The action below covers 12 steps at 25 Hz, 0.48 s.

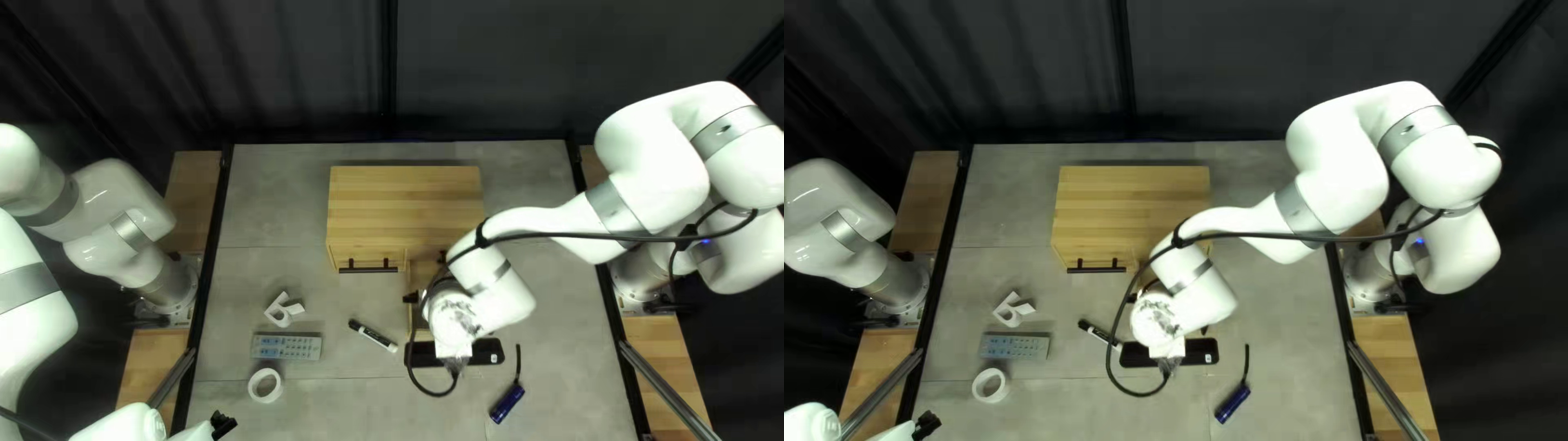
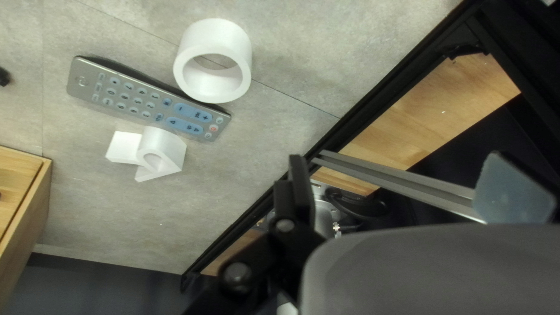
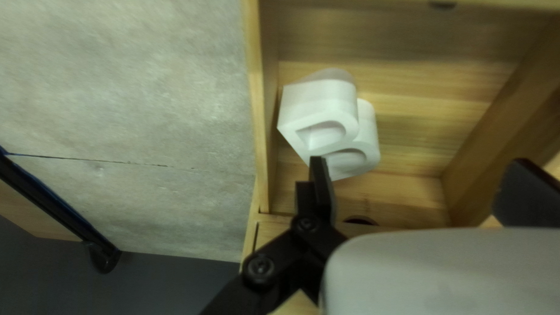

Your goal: Open drawers and place objects into drawer and close

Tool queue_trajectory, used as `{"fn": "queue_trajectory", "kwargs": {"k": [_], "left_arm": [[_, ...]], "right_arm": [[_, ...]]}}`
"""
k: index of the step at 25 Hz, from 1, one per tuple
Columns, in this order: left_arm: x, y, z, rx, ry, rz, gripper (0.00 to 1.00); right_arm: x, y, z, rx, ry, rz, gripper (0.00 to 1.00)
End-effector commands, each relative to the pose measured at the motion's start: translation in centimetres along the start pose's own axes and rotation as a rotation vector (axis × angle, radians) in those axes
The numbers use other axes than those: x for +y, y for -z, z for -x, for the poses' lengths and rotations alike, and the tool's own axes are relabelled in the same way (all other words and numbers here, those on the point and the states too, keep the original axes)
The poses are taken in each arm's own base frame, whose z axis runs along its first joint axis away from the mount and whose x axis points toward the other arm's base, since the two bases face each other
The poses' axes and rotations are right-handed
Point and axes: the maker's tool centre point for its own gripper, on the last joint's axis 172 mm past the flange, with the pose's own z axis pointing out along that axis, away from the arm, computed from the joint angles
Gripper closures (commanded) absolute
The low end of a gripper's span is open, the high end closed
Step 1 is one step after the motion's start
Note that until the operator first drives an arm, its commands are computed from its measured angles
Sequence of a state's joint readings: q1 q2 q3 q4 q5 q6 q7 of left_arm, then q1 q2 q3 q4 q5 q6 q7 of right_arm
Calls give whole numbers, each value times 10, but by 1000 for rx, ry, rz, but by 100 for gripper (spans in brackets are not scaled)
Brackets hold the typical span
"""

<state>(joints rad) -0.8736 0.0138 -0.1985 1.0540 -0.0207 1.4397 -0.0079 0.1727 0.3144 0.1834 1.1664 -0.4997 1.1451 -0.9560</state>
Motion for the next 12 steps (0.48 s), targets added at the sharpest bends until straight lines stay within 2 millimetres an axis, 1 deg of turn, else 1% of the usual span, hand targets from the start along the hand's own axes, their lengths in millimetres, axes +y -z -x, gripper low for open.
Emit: {"fn": "queue_trajectory", "kwargs": {"k": [1, 7, 12], "left_arm": [[0, 0, 0, 0, 0, 0, 0], [0, 0, 0, 0, 0, 0, 0], [0, 0, 0, 0, 0, 0, 0]], "right_arm": [[3, -2, -11, 9, -2, 24, 97], [10, -8, -8, 9, -21, 32, 98], [15, -25, 1, 9, -35, 31, 98]]}}
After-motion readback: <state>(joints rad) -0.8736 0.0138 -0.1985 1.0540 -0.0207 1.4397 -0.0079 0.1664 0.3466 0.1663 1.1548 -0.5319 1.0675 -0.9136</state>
